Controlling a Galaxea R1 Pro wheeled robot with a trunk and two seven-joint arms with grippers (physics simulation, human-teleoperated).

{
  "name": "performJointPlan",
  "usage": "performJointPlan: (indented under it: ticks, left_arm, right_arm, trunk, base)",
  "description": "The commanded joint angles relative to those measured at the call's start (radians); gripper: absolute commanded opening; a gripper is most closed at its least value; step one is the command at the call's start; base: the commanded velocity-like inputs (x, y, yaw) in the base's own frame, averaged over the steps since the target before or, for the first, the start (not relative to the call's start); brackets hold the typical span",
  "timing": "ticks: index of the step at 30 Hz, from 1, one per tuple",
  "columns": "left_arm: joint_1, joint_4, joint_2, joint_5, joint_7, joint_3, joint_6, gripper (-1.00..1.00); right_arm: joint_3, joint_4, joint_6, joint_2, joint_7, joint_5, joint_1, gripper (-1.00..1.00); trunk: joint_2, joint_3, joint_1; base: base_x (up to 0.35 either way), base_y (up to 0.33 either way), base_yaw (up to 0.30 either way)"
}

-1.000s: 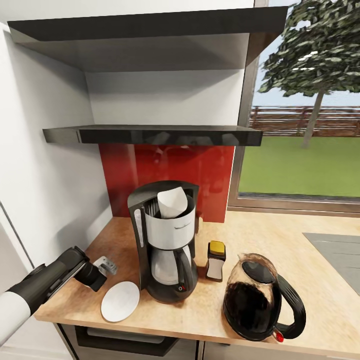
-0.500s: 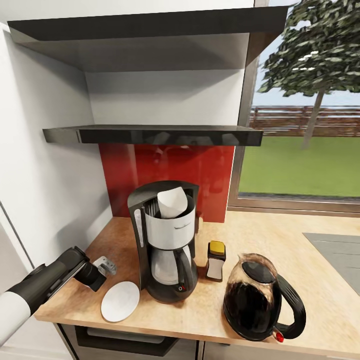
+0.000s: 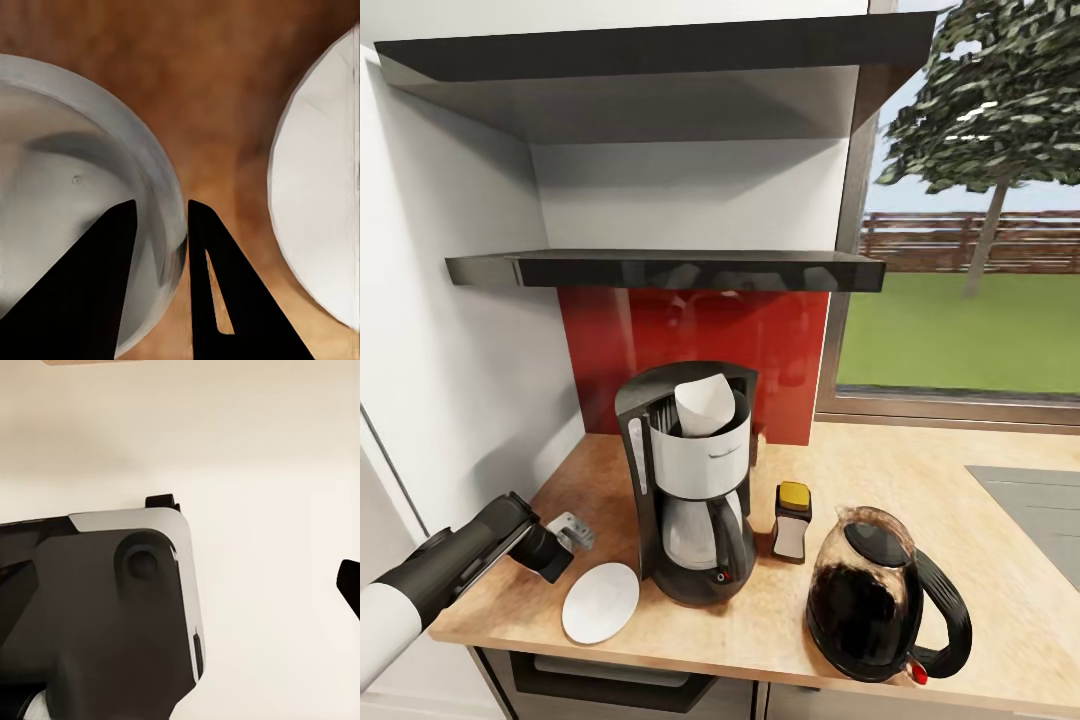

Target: Set up a coffee station on the kitchen countertop: keep the coffee maker on the countertop, move the bottle of coffee from the kitchen shelf to the counter next to the coffee maker, place a paper coffee filter on top of the coffee maker, put the saucer next to the coffee maker with the coffee cup on the saucer, and place the electric kettle next to the coffee maker.

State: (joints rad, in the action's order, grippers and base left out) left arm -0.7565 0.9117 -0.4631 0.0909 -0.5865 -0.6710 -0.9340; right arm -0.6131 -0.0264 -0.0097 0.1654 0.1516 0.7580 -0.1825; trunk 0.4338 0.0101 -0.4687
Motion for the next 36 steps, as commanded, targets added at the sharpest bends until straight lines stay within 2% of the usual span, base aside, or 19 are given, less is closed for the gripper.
performJointPlan:
  ticks: [1, 6, 10, 13, 16, 23, 27, 30, 33, 36]
  left_arm:
    - [-0.004, 0.006, -0.001, 0.013, 0.004, -0.004, -0.008, -1.00]
    - [-0.018, 0.014, 0.001, 0.021, 0.000, -0.004, -0.013, -1.00]
    - [-0.039, 0.025, 0.003, 0.021, -0.026, -0.005, -0.019, -1.00]
    - [-0.086, 0.029, 0.003, 0.018, -0.093, -0.007, -0.023, -1.00]
    - [-0.103, 0.030, 0.003, 0.014, -0.152, -0.007, -0.023, -1.00]
    - [-0.113, 0.030, -0.007, 0.015, -0.185, -0.011, -0.026, -1.00]
    - [-0.123, 0.029, -0.011, 0.011, -0.223, -0.014, -0.025, -1.00]
    - [-0.125, 0.029, -0.012, -0.029, -0.274, -0.014, -0.026, -1.00]
    - [-0.125, 0.029, -0.010, -0.104, -0.342, -0.015, -0.026, -1.00]
    - [-0.125, 0.029, -0.008, -0.183, -0.442, -0.014, -0.025, -1.00]
  right_arm:
    - [-0.008, 0.000, -0.001, 0.000, 0.004, 0.011, -0.001, 1.00]
    - [-0.008, 0.000, -0.001, 0.002, 0.003, 0.001, -0.001, 1.00]
    - [-0.008, 0.000, -0.003, 0.001, 0.004, -0.015, -0.001, 1.00]
    - [-0.008, -0.001, -0.006, 0.000, 0.004, -0.030, -0.001, 1.00]
    - [-0.008, -0.001, -0.007, 0.000, 0.004, -0.033, -0.001, 1.00]
    - [-0.008, -0.002, -0.008, 0.000, 0.004, -0.034, -0.001, 1.00]
    - [-0.008, -0.003, -0.009, 0.000, 0.003, -0.034, -0.001, 1.00]
    - [-0.008, -0.003, -0.013, 0.000, 0.003, -0.034, -0.001, 1.00]
    - [-0.008, -0.002, -0.014, 0.000, 0.003, -0.034, -0.001, 1.00]
    - [-0.008, -0.003, -0.015, 0.000, 0.003, -0.034, -0.001, 1.00]
  trunk:
    - [0.001, 0.001, 0.000]
    - [0.001, 0.001, 0.000]
    - [0.001, 0.001, 0.000]
    - [0.001, 0.001, 0.000]
    - [0.001, 0.001, 0.000]
    - [0.001, 0.001, 0.000]
    - [0.001, 0.001, 0.000]
    - [0.001, 0.001, 0.000]
    - [0.001, 0.001, 0.000]
    - [0.001, 0.001, 0.000]
  base:
    - [0.000, 0.000, 0.000]
    - [0.000, 0.000, 0.000]
    - [0.000, 0.000, 0.000]
    - [0.000, 0.000, 0.000]
    - [0.000, 0.000, 0.000]
    - [0.000, 0.000, 0.000]
    - [0.000, 0.000, 0.000]
    - [0.000, 0.000, 0.000]
    - [0.000, 0.000, 0.000]
    - [-0.092, -0.030, 0.000]
